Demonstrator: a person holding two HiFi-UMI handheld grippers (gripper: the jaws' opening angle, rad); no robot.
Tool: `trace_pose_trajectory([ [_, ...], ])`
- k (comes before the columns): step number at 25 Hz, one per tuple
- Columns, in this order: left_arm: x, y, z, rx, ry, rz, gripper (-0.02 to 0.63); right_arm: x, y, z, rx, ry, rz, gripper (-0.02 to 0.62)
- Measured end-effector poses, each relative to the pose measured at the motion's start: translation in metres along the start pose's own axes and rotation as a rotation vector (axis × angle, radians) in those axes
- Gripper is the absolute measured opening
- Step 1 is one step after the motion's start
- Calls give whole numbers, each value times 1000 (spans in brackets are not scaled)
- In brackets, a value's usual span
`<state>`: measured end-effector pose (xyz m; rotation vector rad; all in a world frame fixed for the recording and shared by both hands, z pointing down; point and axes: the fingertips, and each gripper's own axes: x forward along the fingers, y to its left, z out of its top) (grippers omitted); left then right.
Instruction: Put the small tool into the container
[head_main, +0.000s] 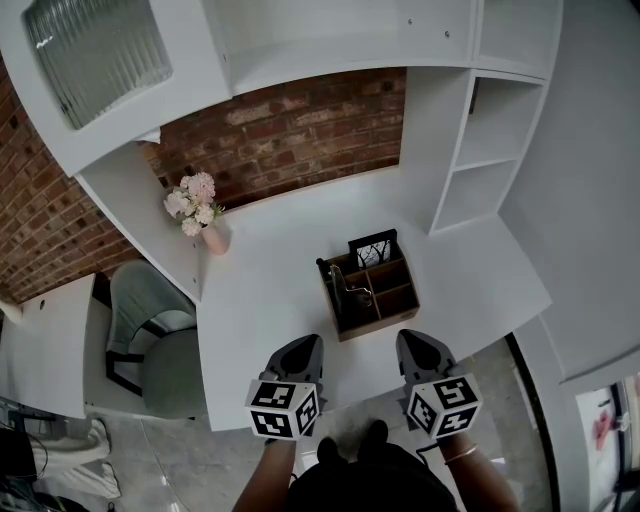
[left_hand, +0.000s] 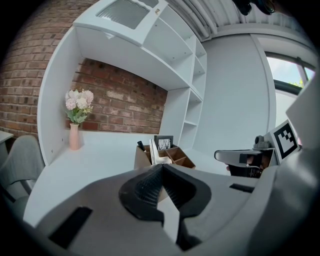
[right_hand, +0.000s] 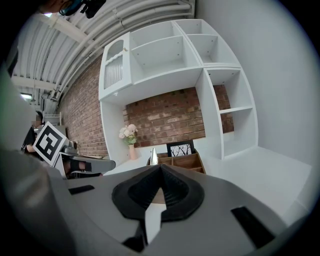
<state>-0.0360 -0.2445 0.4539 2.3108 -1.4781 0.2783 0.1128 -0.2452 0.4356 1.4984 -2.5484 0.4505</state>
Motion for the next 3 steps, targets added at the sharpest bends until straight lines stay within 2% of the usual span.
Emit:
trace_pose_trajectory([
  [3, 2, 0, 0, 0, 0, 1, 9, 0, -1, -1, -1, -1, 0, 3],
])
